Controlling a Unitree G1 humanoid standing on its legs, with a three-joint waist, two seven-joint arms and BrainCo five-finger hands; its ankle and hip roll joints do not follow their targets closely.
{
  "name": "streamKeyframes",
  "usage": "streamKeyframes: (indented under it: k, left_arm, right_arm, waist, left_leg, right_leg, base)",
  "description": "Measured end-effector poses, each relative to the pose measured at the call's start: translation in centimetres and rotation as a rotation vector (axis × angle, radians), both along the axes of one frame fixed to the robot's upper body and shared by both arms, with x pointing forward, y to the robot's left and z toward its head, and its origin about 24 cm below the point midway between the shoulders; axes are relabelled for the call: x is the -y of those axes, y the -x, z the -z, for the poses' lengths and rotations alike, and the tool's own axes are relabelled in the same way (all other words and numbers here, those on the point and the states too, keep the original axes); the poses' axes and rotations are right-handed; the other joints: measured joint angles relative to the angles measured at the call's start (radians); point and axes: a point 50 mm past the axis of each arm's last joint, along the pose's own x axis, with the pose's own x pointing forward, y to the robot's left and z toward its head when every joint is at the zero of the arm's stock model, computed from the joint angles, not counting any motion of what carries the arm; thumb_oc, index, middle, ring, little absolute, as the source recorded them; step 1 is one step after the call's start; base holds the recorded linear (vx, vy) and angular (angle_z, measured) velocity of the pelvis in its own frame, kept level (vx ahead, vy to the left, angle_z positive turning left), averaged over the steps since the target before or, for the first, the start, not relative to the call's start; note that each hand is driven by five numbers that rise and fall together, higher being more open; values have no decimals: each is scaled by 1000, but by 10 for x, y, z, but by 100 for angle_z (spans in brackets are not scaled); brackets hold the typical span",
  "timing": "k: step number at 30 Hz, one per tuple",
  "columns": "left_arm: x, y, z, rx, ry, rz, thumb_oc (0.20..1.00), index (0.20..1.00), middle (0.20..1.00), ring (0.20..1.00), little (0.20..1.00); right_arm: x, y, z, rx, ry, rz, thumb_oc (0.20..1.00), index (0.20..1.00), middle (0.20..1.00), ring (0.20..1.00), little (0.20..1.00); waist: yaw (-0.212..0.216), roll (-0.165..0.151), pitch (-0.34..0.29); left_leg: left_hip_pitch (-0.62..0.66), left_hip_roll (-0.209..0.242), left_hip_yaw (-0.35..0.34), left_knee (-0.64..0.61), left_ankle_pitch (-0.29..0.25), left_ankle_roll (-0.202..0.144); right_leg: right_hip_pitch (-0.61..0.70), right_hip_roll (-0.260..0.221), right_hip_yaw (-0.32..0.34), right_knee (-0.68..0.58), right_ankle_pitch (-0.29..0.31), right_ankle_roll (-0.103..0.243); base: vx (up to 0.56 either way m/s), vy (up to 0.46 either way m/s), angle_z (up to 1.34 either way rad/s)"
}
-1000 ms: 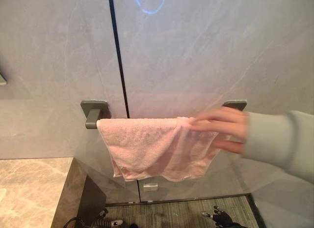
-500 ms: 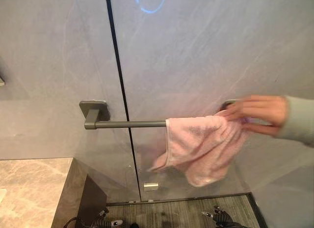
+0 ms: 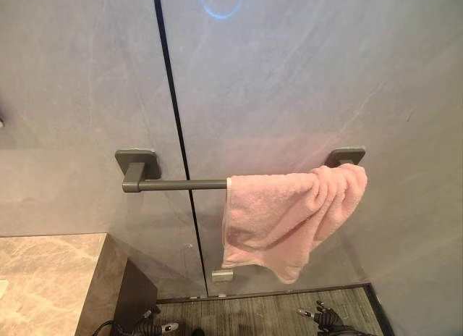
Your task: Put brush and paste in cup on sink, flatten towel.
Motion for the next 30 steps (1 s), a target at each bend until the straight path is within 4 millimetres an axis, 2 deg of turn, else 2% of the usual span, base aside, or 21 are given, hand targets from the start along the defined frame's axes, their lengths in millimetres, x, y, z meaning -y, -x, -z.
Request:
streamKeyframes:
  k: [5, 12, 18, 21, 23, 25, 28, 30]
  left_arm:
    - [0, -1, -1, 6, 0, 2, 1000, 1000, 1000, 1000, 1000]
    - [0, -8, -4, 48, 4, 14, 1000, 1000, 1000, 1000, 1000]
    - [2, -13, -7, 74, 9, 22, 1000, 1000, 1000, 1000, 1000]
    - [-1, -26, -16, 143, -6, 70, 1000, 1000, 1000, 1000, 1000]
    - [-6, -39, -26, 205, -22, 91, 1000, 1000, 1000, 1000, 1000]
    - [-13, -53, -41, 297, -38, 97, 1000, 1000, 1000, 1000, 1000]
    - [-19, -59, -53, 364, -53, 115, 1000, 1000, 1000, 1000, 1000]
    - [-20, -69, -70, 448, -55, 166, 1000, 1000, 1000, 1000, 1000]
  right_arm:
    - [5, 0, -1, 11, -1, 41, 1000, 1000, 1000, 1000, 1000]
    - [25, 4, -7, 48, 16, 149, 1000, 1000, 1000, 1000, 1000]
    - [26, -2, -11, 100, 10, 188, 1000, 1000, 1000, 1000, 1000]
    - [23, -23, -23, 213, -11, 170, 1000, 1000, 1000, 1000, 1000]
    - [24, -29, -30, 263, -11, 158, 1000, 1000, 1000, 1000, 1000]
    - [33, -43, -49, 375, 1, 141, 1000, 1000, 1000, 1000, 1000]
    - [45, -51, -62, 451, 12, 141, 1000, 1000, 1000, 1000, 1000]
    - [59, -63, -80, 525, 20, 109, 1000, 1000, 1000, 1000, 1000]
  waist:
    - [0, 3, 18]
    - [-1, 4, 29]
    - [-17, 5, 30]
    - [-28, 10, 44]
    - [-28, 10, 45]
    - [-27, 12, 47]
    - [-26, 13, 48]
    - [-22, 16, 51]
  left_leg:
    - [-1, 0, -1, 0, 1, -2]
    - [0, 0, 0, 0, 0, -3]
    - [6, 1, 25, 4, -2, 1]
    - [19, 4, 64, 0, -5, 2]
    - [21, 3, 66, 0, -6, 2]
    - [24, 3, 65, 0, -7, 0]
    - [36, 3, 64, 0, -13, -4]
    - [34, 3, 62, -1, -14, -1]
  right_leg:
    - [0, 0, 0, 0, 0, 0]
    - [0, 0, 0, 0, -2, 0]
    - [-9, 0, 27, 0, 1, 3]
    - [-13, -1, 66, 0, 11, 8]
    - [-11, -2, 69, 0, 12, 9]
    - [-5, -2, 70, 0, 14, 10]
    - [5, -2, 70, -4, 11, 12]
    - [3, -2, 69, -7, 10, 14]
  base:
    - [0, 0, 0]
    - [0, 0, 0]
    - [-15, 2, -14]
    - [-2, 4, -34]
    - [0, 2, -5]
    - [0, 0, 0]
    - [0, 0, 0]
    - [0, 0, 0]
